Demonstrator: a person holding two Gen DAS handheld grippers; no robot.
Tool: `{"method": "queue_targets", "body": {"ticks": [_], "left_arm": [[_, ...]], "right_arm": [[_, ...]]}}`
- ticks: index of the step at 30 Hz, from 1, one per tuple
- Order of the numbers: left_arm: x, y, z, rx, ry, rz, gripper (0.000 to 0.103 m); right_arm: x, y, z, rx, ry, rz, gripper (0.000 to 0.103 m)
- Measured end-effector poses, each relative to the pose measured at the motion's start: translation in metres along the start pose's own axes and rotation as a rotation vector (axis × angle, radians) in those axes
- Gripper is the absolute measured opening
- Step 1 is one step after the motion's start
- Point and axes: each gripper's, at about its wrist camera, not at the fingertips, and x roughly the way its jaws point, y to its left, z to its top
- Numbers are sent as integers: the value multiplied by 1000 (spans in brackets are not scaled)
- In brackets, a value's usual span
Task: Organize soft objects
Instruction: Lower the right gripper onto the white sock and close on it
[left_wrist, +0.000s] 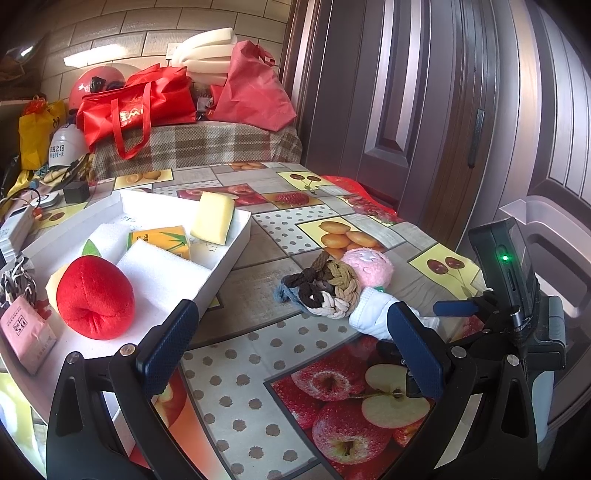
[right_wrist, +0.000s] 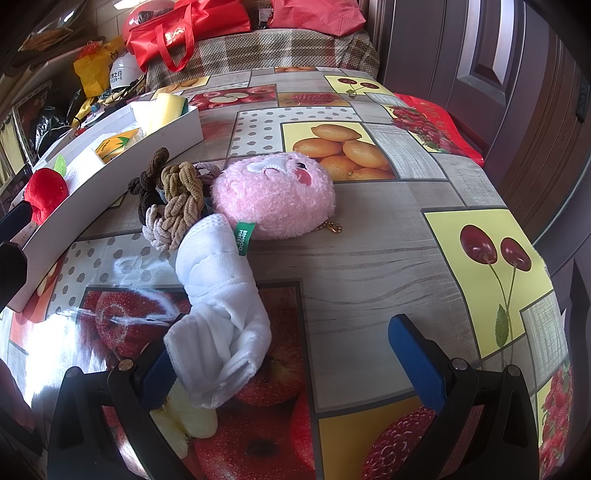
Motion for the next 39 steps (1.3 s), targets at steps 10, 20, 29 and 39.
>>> {"method": "queue_targets", "body": {"ticks": [10, 20, 29, 39], "left_arm": [[0, 1, 0, -2, -1, 0, 103], [-1, 1, 0, -5, -5, -3, 103], [1, 12, 3, -73, -16, -4, 103], [-1, 17, 1, -98, -16, -8, 103]], "right_arm": [[0, 0, 0, 0, 0, 0, 103], [0, 0, 0, 0, 0, 0, 103], [0, 0, 0, -1, 0, 0, 103], [7, 1, 9, -10, -6, 10, 103]]}}
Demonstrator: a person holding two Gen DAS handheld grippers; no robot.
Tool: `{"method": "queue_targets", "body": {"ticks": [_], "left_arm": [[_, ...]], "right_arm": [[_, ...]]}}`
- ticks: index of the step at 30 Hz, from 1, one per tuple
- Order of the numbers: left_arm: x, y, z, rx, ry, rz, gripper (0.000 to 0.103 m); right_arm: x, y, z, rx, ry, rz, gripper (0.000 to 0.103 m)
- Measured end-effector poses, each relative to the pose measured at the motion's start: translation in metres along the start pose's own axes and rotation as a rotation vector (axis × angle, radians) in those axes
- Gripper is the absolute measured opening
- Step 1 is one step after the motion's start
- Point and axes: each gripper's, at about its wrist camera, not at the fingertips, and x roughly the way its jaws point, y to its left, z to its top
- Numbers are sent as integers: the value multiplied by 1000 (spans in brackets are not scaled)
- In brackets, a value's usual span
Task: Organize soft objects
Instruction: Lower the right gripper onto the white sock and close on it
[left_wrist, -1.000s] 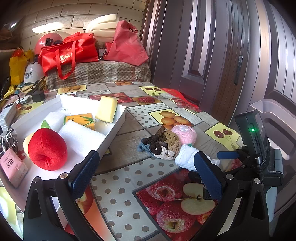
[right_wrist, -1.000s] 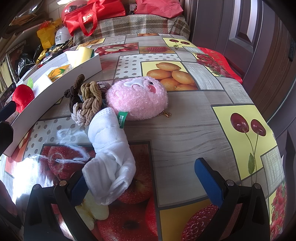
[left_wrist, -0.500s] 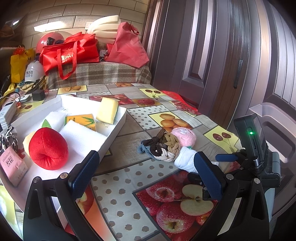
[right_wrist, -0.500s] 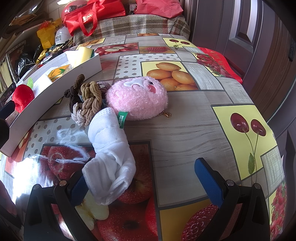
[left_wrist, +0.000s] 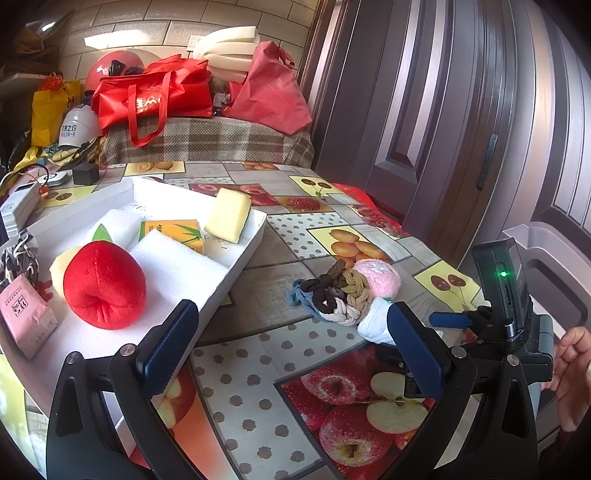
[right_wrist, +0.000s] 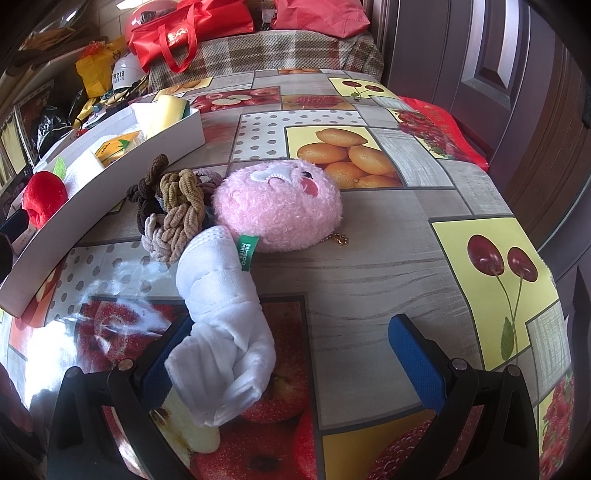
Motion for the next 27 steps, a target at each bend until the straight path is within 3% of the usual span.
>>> {"method": "queue_targets", "body": {"ticks": [27], "left_arm": [[-2, 11, -2, -37, -4, -20, 103]], "right_arm": [[11, 4, 16, -53, -9, 38, 103]]}}
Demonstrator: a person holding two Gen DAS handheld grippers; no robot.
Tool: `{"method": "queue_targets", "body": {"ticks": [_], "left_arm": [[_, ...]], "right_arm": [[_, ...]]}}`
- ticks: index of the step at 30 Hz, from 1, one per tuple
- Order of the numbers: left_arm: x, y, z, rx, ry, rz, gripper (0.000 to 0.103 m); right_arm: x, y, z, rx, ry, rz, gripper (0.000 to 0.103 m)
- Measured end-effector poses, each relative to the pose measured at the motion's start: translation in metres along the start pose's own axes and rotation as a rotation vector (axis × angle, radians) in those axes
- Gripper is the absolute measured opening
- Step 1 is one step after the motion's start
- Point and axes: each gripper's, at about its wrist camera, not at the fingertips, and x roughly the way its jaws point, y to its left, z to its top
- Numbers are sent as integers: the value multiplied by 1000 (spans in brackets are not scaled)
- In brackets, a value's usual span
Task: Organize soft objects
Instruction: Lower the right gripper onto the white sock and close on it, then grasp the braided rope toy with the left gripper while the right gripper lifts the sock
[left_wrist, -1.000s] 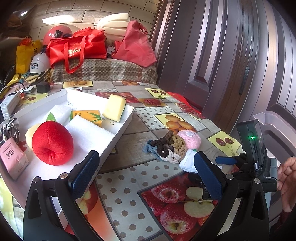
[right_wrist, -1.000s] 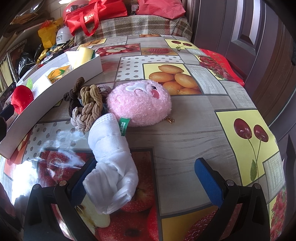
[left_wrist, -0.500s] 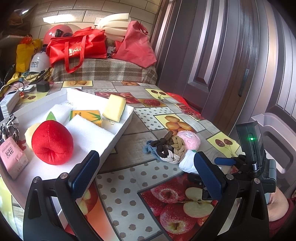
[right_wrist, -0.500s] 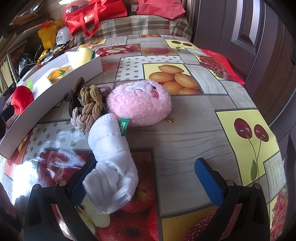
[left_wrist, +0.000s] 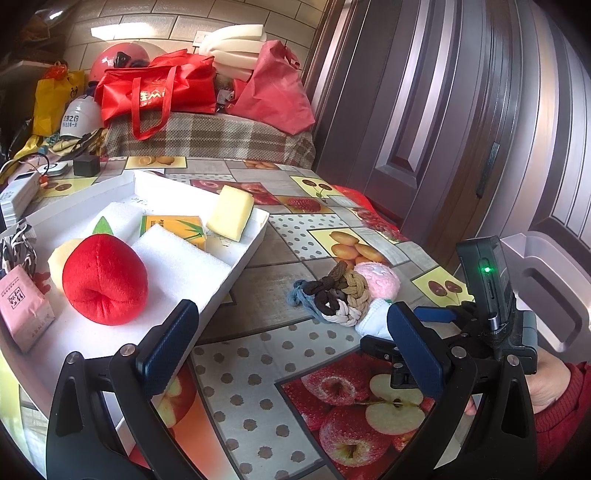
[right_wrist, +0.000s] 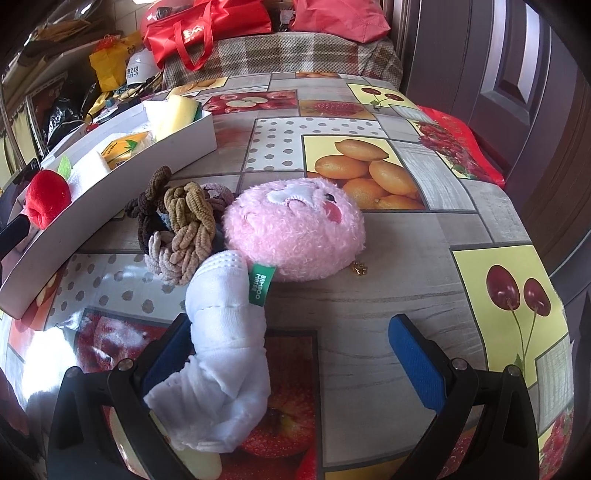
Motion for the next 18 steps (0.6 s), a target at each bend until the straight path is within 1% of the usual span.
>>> {"method": "queue_targets", "body": {"ticks": [6, 7, 8, 9, 10, 11, 12, 13, 15, 18], "left_arm": [[0, 0, 0, -8, -2, -3, 103], [-1, 1, 0, -10, -3, -4, 103], [0, 1, 0, -9, -3, -3, 103], [0, 1, 0, -8, -2, -2, 103], [0, 1, 0, -7, 0, -3, 103], [1, 1, 0, -3, 6, 0, 103], [3, -1, 0, 4, 15, 6, 103], [5, -2, 0, 13, 31, 13, 103], [15, -8, -1, 43, 81, 14, 103], [37, -20, -3, 98, 180, 7, 103]], "right_arm": [[0, 1, 1, -9, -4, 8, 103], [0, 4, 2, -25, -7, 16, 100], [-2, 7, 2, -45, -15, 26, 91], [-4, 11, 2, -66, -23, 36, 85], [-6, 15, 2, -88, -31, 48, 69], [-8, 19, 2, -107, -35, 59, 50], [-10, 21, 1, -125, -36, 67, 41], [-13, 22, -2, -142, -37, 68, 37], [-18, 20, -10, -160, -49, 82, 37], [-29, -4, -20, -93, -69, 96, 36]]}}
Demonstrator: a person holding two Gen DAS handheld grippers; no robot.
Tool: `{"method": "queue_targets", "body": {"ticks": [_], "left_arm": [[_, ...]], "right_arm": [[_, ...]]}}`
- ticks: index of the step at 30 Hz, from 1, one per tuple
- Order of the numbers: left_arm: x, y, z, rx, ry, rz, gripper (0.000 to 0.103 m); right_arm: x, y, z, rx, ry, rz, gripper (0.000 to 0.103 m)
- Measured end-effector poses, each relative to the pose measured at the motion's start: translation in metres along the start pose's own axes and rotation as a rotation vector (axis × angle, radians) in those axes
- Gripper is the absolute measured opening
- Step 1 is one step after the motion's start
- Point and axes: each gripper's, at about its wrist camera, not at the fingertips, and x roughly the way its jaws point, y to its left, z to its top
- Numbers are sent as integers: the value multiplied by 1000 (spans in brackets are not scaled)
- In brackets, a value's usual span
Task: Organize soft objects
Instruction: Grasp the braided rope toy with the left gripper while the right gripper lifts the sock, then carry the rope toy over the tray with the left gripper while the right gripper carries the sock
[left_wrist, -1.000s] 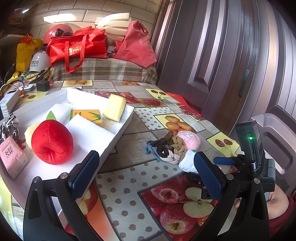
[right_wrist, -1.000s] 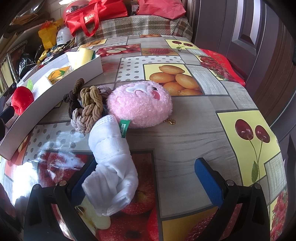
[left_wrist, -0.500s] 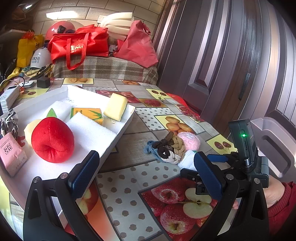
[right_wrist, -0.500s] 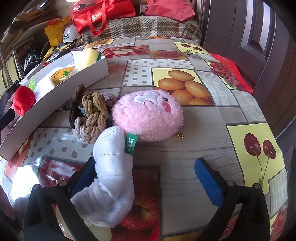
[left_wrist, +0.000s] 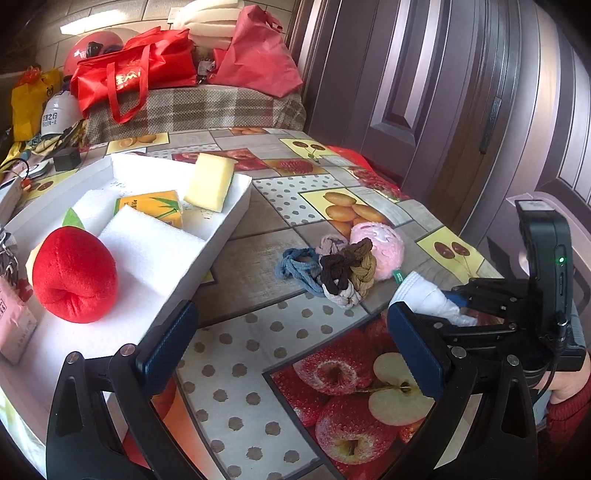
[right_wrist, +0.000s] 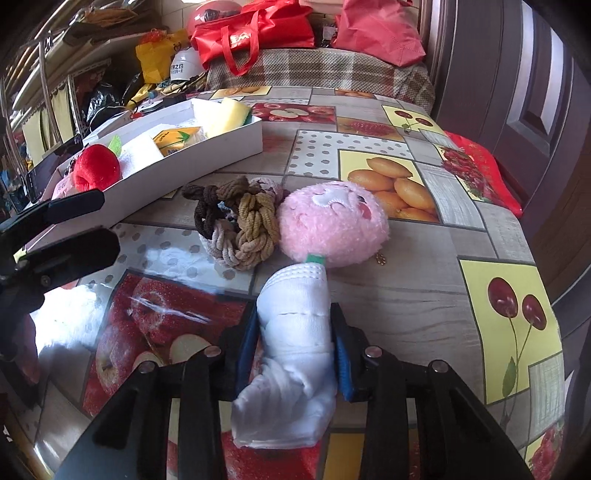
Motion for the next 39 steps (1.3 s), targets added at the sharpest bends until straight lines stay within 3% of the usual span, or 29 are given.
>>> {"method": "queue_targets", "body": {"ticks": [3, 7, 12, 13, 14, 15, 17, 25, 33, 39], "left_arm": [[22, -18, 6, 81, 59, 14, 103], [40, -44, 13, 204, 56, 74, 101], [62, -48, 27, 218, 68, 105, 83], [66, -46, 27, 214, 88, 93, 70], [67, -46, 27, 215, 98, 73, 41], [64, -46, 27, 214, 87, 59, 29], [52, -48, 27, 214, 28, 30, 14], [14, -59, 19, 256, -139, 11, 14], [-19, -54, 11, 228, -293, 30, 14], [-41, -39, 1, 188, -351, 36, 14]], "right_arm": [[-16, -23, -5, 75, -52, -13, 36], [-21, -41, -8, 167, -81, 8, 36], [-19, -40, -7, 178, -93, 54, 36], [-17, -41, -7, 185, -91, 63, 36], [-16, -43, -7, 196, -90, 70, 36], [-16, -45, -7, 206, -90, 74, 37], [-19, -48, -8, 221, -104, 81, 36], [-36, -34, -8, 149, -191, 13, 36], [-67, -11, -10, 97, -415, -38, 36], [-78, 6, -10, 75, -505, -51, 36]]}}
